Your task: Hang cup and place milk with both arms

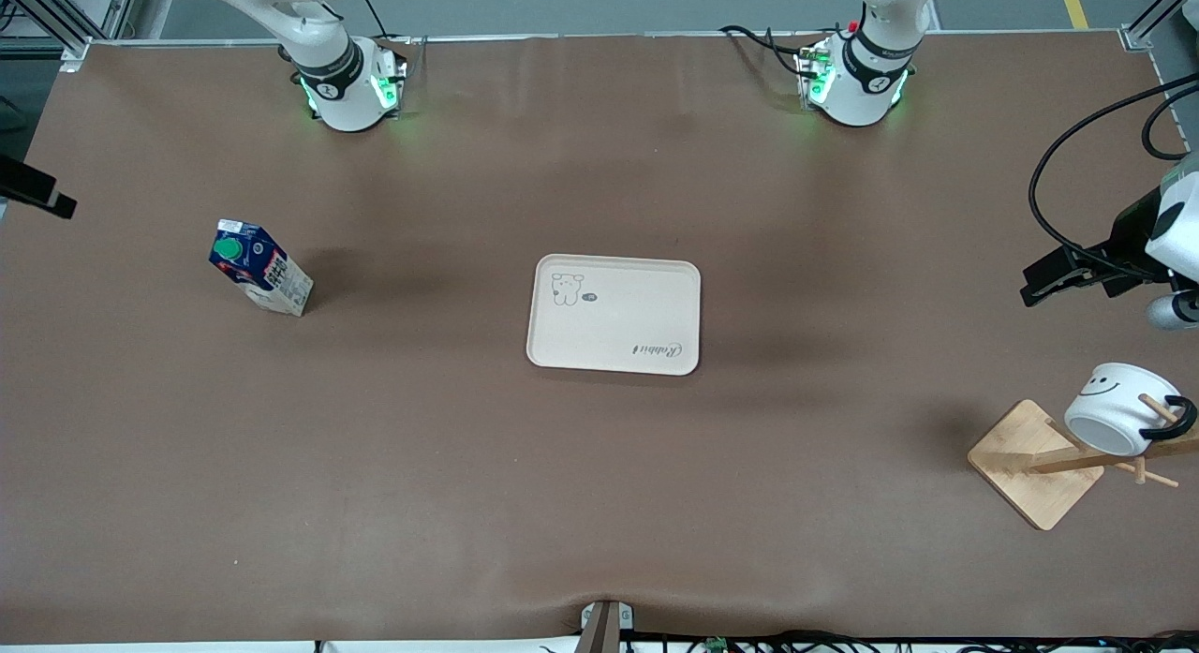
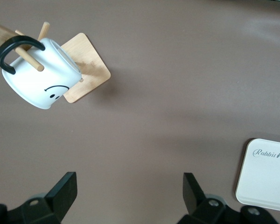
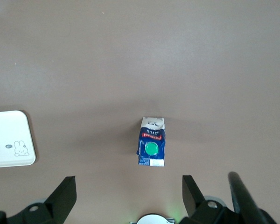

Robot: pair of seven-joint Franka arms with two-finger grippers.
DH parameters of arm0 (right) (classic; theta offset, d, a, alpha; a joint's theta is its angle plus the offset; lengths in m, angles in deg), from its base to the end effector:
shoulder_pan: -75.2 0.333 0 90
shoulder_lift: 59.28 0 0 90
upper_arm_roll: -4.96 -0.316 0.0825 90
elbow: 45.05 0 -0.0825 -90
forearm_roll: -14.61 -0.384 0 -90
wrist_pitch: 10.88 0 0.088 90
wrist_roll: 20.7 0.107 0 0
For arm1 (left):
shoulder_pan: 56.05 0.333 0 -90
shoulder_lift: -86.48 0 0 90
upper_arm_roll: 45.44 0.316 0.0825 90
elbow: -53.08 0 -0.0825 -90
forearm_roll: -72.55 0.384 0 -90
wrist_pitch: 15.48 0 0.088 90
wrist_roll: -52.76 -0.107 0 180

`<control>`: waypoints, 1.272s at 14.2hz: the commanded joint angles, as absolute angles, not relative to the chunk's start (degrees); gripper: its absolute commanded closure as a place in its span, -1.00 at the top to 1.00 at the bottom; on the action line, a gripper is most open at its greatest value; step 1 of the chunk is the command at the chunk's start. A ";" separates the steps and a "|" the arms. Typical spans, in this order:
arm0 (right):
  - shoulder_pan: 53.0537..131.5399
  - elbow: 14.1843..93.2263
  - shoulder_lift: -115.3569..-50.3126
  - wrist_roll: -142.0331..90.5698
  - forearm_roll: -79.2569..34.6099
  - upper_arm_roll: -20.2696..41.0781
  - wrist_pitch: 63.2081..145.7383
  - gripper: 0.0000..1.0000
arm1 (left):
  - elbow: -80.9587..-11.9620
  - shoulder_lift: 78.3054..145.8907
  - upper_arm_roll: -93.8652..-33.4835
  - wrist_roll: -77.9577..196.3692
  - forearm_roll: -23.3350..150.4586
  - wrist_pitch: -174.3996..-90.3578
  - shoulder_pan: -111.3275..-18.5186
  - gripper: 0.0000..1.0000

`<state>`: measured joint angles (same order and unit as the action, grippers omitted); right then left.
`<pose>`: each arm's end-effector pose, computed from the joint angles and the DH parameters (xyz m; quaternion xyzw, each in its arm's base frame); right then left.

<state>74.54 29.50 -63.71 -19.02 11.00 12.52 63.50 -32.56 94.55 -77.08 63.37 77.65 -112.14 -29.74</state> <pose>0.5427 -0.0665 0.6829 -0.9958 0.0790 0.0383 0.0278 0.6027 -0.0251 0.6010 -0.9983 -0.0460 -0.0369 0.0025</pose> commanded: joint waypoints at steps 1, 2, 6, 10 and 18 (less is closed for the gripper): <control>73.79 34.90 -58.16 -19.47 12.15 12.25 62.95 1.00 | -33.58 91.05 -71.66 62.86 78.71 -110.15 -36.50 1.00; 73.62 37.28 -56.05 -19.56 12.58 12.25 63.38 1.00 | -33.67 90.61 -68.93 62.86 78.10 -109.09 -39.23 1.00; 73.62 38.79 -54.54 -19.73 14.52 12.07 63.29 1.00 | -39.54 85.52 -61.46 62.60 74.24 -108.47 -46.35 1.00; 72.39 38.44 -55.06 -25.71 14.61 12.25 64.09 1.00 | -45.44 79.72 -56.07 61.11 72.64 -110.23 -51.74 1.00; 72.82 38.79 -55.15 -25.62 14.17 11.99 63.38 1.00 | -45.55 77.59 -51.15 57.42 71.85 -107.41 -55.44 1.00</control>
